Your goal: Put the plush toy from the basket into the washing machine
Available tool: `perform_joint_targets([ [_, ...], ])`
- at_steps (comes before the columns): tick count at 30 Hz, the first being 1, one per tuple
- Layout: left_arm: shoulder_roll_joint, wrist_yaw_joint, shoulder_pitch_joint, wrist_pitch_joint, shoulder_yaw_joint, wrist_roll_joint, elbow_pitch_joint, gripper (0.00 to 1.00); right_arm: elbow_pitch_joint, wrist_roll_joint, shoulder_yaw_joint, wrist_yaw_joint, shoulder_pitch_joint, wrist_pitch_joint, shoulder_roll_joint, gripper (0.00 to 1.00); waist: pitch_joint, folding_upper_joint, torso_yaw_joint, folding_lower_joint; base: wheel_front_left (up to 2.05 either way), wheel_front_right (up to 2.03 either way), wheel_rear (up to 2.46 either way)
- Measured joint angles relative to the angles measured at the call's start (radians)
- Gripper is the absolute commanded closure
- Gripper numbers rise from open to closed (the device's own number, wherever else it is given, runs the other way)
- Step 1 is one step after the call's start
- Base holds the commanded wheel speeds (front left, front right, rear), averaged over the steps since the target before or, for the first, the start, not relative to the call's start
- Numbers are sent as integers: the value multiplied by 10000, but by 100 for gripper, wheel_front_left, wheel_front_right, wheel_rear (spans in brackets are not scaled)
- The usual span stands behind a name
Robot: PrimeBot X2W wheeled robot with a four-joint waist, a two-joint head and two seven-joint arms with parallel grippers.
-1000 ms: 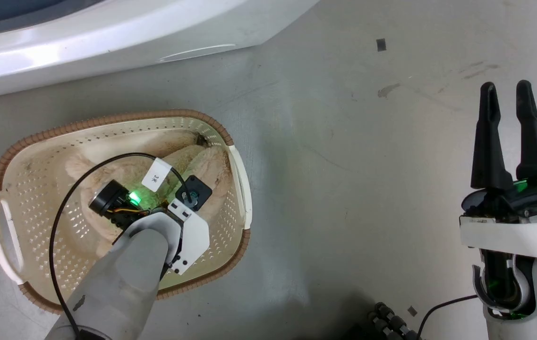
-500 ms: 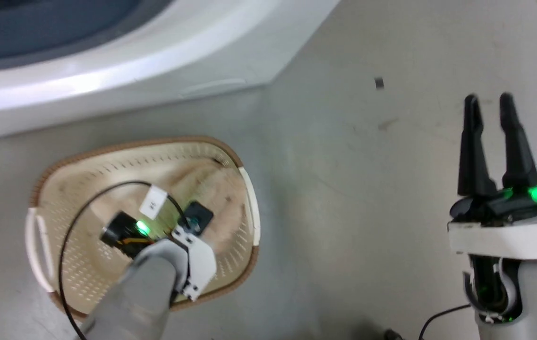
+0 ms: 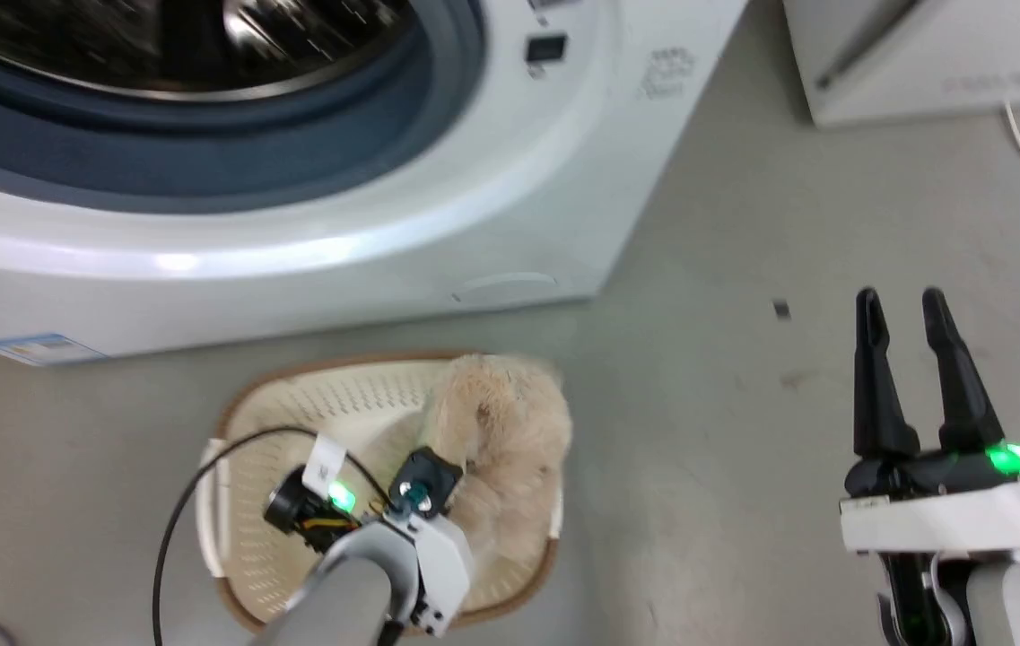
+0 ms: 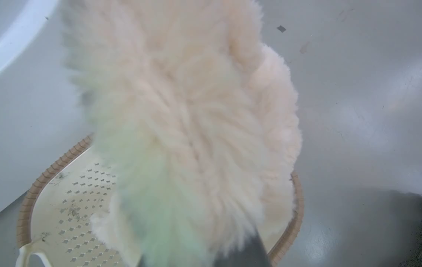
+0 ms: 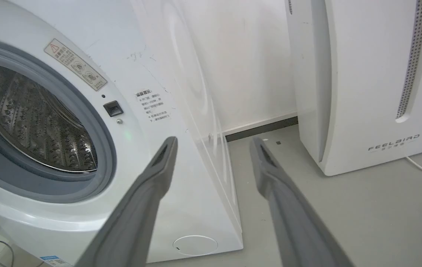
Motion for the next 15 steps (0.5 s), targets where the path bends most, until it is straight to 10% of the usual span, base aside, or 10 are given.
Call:
perform_joint_targets([
  [15,232,642,2143,0,1112,-305,-3923,100,182,-265,-163,0,1061,0,0,0,-2061,0,1294,0,0,0,0],
])
